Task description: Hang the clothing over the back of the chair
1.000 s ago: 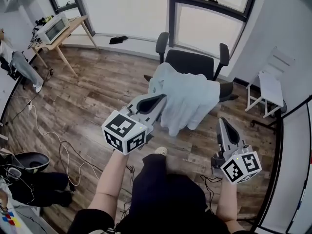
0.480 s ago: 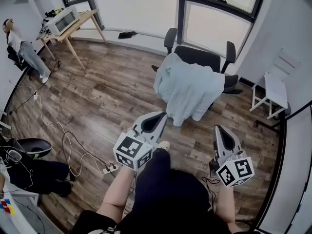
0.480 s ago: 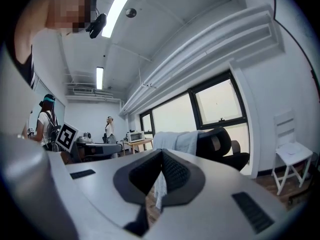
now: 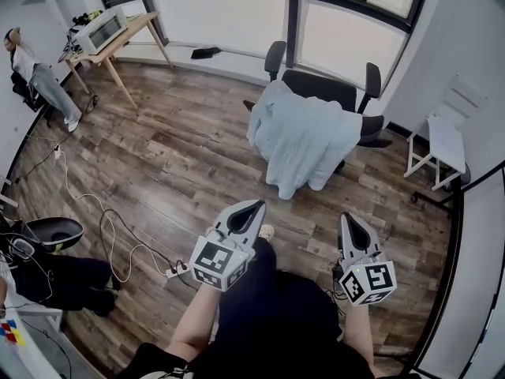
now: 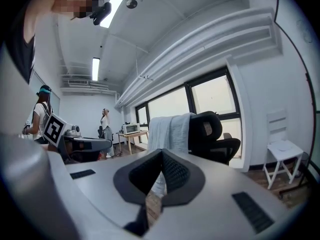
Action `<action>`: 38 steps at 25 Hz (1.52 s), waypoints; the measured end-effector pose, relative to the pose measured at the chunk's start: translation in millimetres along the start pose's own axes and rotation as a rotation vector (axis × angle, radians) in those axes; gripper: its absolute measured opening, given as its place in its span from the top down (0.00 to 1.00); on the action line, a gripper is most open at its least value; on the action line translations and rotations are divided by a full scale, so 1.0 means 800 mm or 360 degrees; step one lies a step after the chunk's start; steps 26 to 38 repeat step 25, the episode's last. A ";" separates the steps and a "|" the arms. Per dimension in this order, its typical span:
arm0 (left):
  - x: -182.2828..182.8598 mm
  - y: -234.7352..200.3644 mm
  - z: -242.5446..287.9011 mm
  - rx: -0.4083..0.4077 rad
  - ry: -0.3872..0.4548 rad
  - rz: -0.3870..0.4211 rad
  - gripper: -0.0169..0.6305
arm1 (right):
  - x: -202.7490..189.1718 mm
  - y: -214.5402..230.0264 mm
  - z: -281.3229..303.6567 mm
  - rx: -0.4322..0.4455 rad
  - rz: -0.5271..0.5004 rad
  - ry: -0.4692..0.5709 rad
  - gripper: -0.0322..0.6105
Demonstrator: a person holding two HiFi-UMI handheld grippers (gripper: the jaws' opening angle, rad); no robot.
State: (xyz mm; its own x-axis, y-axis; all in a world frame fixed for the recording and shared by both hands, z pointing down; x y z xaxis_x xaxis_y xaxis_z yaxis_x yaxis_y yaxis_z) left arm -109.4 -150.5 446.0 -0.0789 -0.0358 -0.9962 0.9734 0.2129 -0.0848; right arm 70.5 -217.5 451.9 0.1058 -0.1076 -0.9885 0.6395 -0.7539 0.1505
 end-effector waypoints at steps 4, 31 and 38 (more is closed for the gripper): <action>-0.002 0.003 0.000 -0.0003 0.0001 0.0015 0.96 | -0.003 0.000 0.001 0.0029 -0.0002 -0.0013 0.95; -0.005 0.003 0.005 0.0003 -0.0015 0.0003 0.96 | 0.001 0.000 0.005 0.0055 0.0008 -0.0013 0.95; -0.005 0.003 0.005 0.0003 -0.0015 0.0003 0.96 | 0.001 0.000 0.005 0.0055 0.0008 -0.0013 0.95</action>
Point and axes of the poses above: the fingertips, and each gripper's own axes: z forward along the fingers, y to its right, x out of its top, the point moved 1 cm from there along -z, backward along the fingers, and after that the axes turned 9 degrees about y, right-handed, at the moved point
